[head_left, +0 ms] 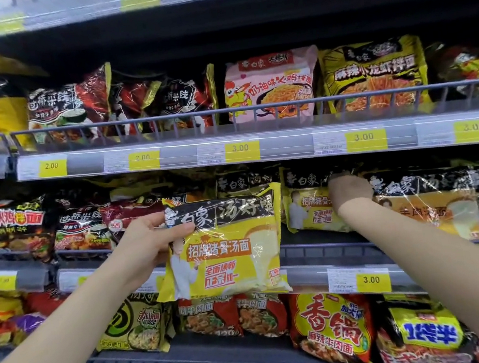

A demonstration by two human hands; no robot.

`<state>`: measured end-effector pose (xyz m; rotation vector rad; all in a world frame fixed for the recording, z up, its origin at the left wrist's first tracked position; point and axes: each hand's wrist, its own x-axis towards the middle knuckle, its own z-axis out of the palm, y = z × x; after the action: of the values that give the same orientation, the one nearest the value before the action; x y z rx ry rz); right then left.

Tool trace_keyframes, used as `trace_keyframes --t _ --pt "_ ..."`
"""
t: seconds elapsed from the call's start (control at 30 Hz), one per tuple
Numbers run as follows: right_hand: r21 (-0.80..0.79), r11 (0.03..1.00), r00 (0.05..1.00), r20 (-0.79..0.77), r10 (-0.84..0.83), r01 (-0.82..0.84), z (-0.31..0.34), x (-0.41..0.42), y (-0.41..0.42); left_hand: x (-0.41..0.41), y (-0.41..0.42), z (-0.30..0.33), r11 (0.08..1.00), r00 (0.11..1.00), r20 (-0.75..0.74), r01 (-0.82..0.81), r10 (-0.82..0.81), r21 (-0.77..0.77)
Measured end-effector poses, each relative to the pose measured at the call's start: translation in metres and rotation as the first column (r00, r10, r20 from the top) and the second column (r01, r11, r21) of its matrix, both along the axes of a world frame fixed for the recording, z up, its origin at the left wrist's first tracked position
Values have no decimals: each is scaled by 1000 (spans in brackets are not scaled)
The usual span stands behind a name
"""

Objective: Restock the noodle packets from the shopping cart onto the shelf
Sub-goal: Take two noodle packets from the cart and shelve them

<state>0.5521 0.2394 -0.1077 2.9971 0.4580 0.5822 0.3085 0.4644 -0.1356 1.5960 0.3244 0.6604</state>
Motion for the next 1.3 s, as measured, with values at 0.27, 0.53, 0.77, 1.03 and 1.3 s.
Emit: trace_keyframes --t 0.27,0.53,0.77,1.03,1.3 --pt "-103 989 993 50 110 -105 0 -14 3 9 2 1 997 998 -14 59 -59 46" --pt "886 460 714 -284 640 -61 -5 -47 -4 22 -5 8 998 999 -21 28 -27 57" --pt "953 280 332 -303 893 118 -11 -74 -8 30 -12 5 998 998 -19 60 -61 -37" --pt "960 190 350 -253 902 206 -10 -80 -7 33 -20 13 997 996 -46 77 -77 -14" --pt "901 76 389 -260 884 428 -11 -57 -9 40 -16 6 959 967 -201 197 -156 204"
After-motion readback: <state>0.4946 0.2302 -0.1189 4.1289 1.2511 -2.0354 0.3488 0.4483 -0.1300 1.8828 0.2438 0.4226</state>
